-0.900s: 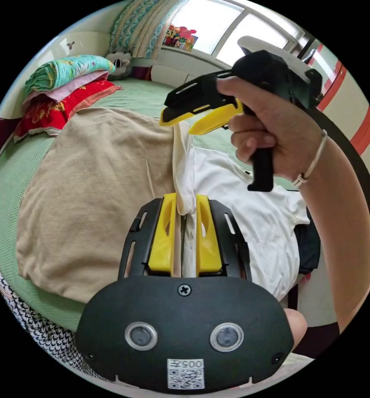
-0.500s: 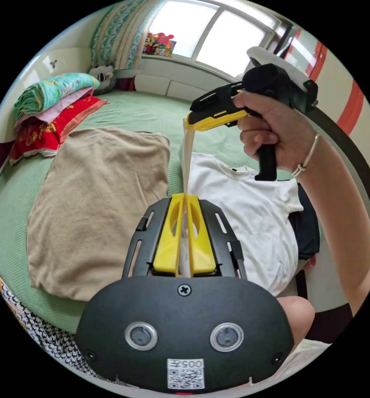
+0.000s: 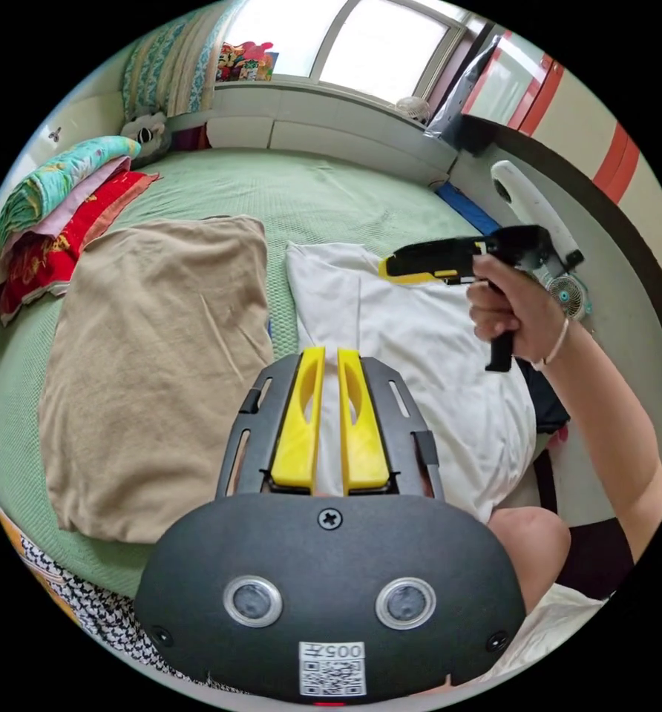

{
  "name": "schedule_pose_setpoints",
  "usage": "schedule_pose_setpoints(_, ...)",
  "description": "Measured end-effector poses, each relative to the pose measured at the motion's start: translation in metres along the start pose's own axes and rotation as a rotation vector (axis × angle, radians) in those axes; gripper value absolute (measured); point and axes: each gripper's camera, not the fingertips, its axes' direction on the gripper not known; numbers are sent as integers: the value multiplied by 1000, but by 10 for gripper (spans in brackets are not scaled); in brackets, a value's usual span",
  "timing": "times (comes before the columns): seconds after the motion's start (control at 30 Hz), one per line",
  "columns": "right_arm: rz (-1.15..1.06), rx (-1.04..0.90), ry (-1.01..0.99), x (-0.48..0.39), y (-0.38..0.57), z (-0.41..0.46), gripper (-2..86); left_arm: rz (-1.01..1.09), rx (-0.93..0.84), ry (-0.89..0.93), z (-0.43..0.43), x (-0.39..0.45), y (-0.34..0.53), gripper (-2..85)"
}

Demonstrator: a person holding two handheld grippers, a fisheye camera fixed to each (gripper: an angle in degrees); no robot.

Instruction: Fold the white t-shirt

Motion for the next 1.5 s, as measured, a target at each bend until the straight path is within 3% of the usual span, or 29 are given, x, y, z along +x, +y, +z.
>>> schedule_pose_setpoints(0.27, 26, -80, -21, 7, 15, 49, 18, -5, -122, -61, 68, 28, -35, 7)
schedule_pose_setpoints(0.4, -49, 12, -78, 19, 20, 0, 59, -3, -186, -47, 92, 43, -47, -2)
schedule_pose_setpoints(0.53, -82, 129, -2, 53, 34, -74, 84, 76, -51, -5, 80, 83, -58, -4)
schedule_pose_setpoints(0.8, 220, 254, 279, 202, 72, -213, 111, 302, -59, 171, 114, 180, -64, -5)
schedule_pose_setpoints(1.13, 318, 131, 363, 242, 62, -196, 128, 432, -143, 149, 150, 237, -67, -5)
schedule_pose_setpoints(1.33, 400, 63, 469, 257, 58, -177, 78, 372, -163, 221, 161, 237, -70, -4)
schedule_pose_setpoints(1.5, 457, 175, 426, 259, 74, -186, -9, 370, -142, 228, 161, 243, -70, -5)
